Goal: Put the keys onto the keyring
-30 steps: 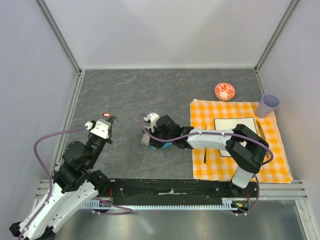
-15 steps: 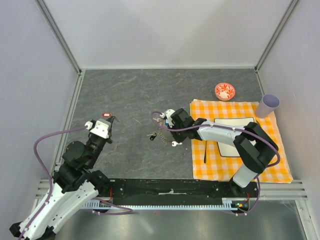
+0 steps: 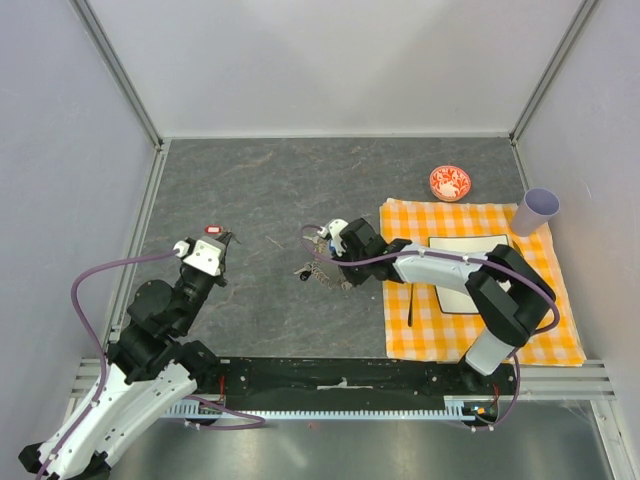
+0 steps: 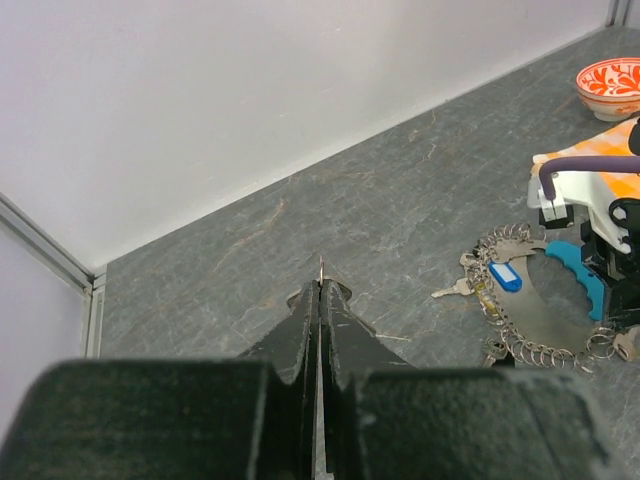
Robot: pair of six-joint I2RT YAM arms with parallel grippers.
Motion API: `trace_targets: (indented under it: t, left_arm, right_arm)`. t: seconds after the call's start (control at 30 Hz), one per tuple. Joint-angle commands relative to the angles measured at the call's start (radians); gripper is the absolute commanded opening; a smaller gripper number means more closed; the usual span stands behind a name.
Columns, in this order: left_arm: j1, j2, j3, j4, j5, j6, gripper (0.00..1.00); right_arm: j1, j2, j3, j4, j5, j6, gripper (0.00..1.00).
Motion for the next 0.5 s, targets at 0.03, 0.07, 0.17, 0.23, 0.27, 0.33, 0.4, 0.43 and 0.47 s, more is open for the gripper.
trace_targets:
  t: [0.03, 0.07, 0.17, 0.23, 0.27, 0.33, 0.4, 0.43, 0.47]
  left_arm:
    - [0.008, 0.009, 0.007, 0.033, 0.018, -0.035, 0.02]
    - [0.008, 0.01, 0.007, 0.033, 0.018, -0.035, 0.02]
    - [0.009, 0.013, 0.009, 0.031, 0.021, -0.037, 0.02]
    - [0.009, 0.013, 0.009, 0.033, 0.023, -0.037, 0.02]
    - [0.009, 0.012, 0.009, 0.033, 0.023, -0.037, 0.02]
    - [0.011, 0.01, 0.009, 0.031, 0.024, -0.038, 0.02]
    - [0.011, 0.009, 0.009, 0.031, 0.024, -0.038, 0.02]
    - [0.011, 0.01, 0.009, 0.033, 0.024, -0.04, 0.02]
    - [0.011, 0.009, 0.007, 0.033, 0.026, -0.038, 0.02]
  right_arm:
    - [-0.006, -0.086, -0.018, 0.036, 0.07, 0.03, 0.1]
    - [-0.006, -0.101, -0.019, 0.039, 0.094, 0.033, 0.11]
    - [-0.007, -0.16, -0.035, 0.05, 0.145, 0.053, 0.14]
    - [-0.006, -0.192, -0.047, 0.06, 0.142, 0.062, 0.14]
    - [-0.006, -0.195, -0.052, 0.067, 0.136, 0.07, 0.14]
    - [-0.006, -0.189, -0.061, 0.067, 0.13, 0.074, 0.14]
    - [-0.006, -0.18, -0.065, 0.068, 0.112, 0.084, 0.14]
    - [-0.006, -0.172, -0.07, 0.071, 0.093, 0.096, 0.15]
    - [-0.006, -0.167, -0.075, 0.077, 0.078, 0.105, 0.14]
